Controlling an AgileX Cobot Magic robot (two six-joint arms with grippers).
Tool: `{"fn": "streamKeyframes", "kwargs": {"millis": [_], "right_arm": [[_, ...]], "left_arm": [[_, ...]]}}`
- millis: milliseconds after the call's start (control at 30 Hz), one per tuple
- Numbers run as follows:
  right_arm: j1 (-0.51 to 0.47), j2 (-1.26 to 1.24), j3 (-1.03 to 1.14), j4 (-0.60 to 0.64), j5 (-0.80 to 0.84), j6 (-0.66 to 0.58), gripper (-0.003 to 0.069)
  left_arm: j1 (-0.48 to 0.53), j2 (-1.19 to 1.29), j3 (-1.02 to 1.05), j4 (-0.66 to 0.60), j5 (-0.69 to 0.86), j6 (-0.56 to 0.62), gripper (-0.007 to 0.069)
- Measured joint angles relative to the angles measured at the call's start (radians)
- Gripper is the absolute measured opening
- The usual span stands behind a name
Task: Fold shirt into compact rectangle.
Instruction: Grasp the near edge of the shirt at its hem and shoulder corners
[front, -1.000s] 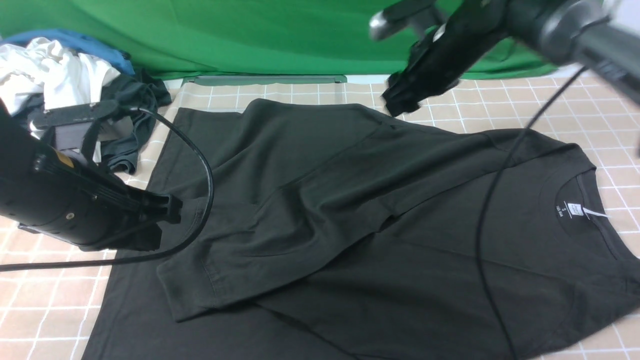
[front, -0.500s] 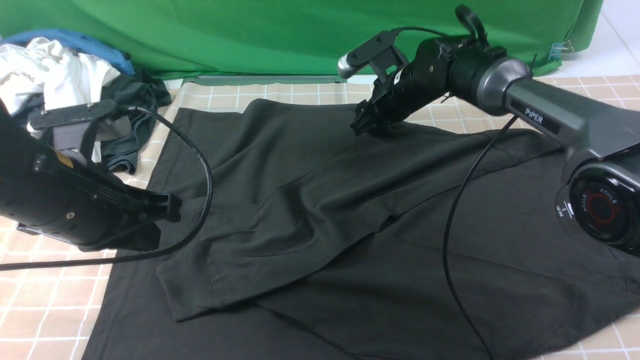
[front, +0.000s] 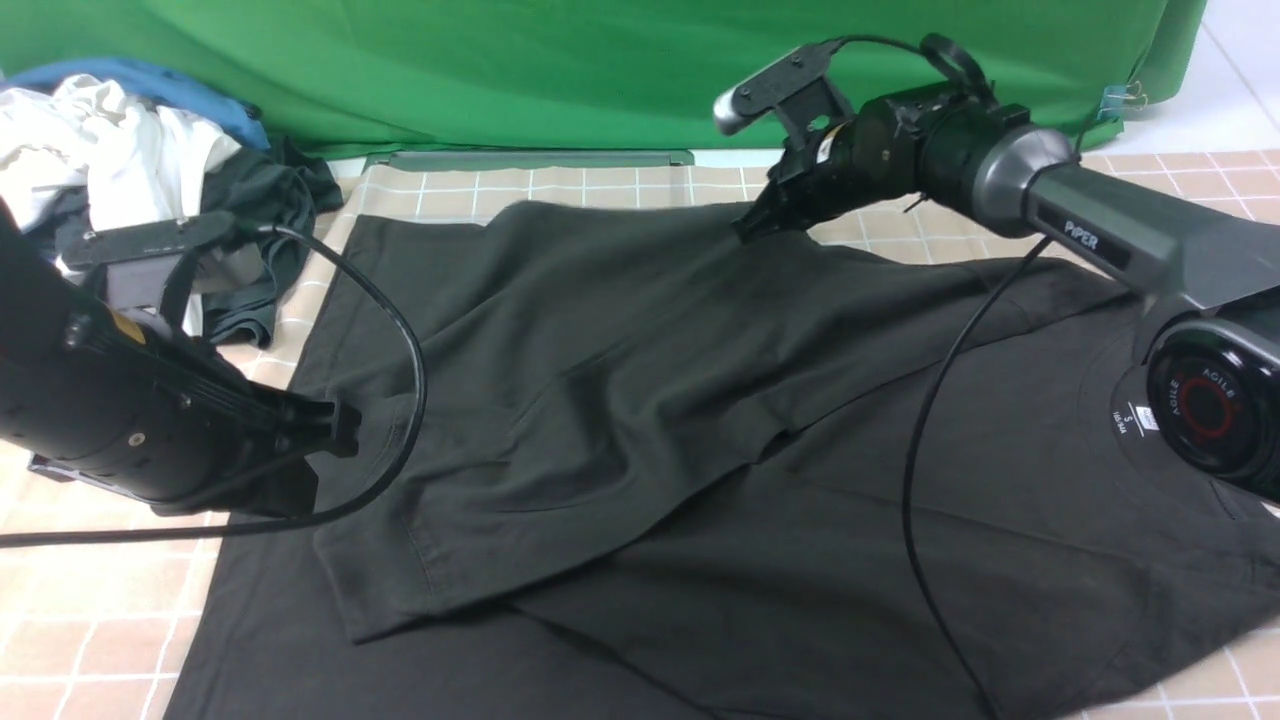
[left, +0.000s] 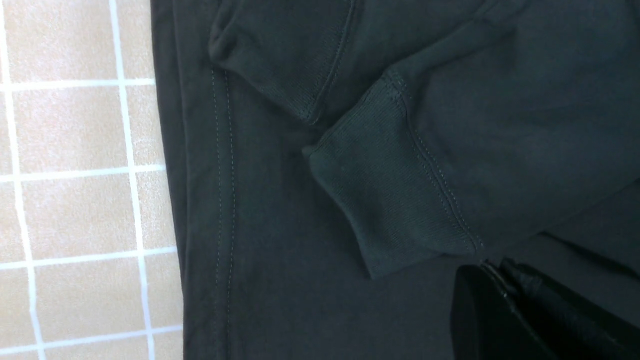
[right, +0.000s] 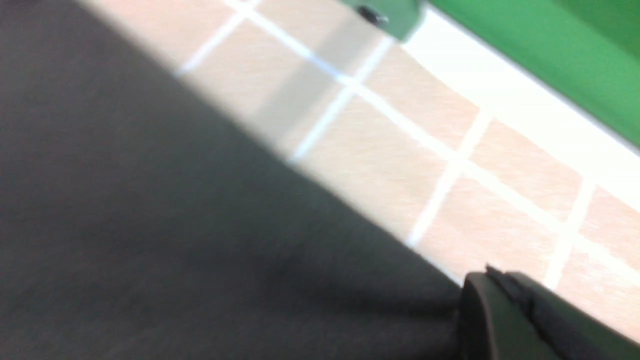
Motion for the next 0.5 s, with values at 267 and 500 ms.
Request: {"fn": "streamKeyframes", "kwargs": {"millis": [267, 500], "right_arm": [[-0.026, 0.000, -0.002, -0.012, -0.045, 0.002, 0.0181], [-0.020, -0.055, -0.087, -0.012, 0.314, 0.006, 0.0468]], "left_arm": [[0.000, 0.000, 0.000, -0.001, 0.001, 0.000, 0.0018], [0.000, -0.023, 0.000, -0.001, 0.028, -0.008, 0.0018]]}}
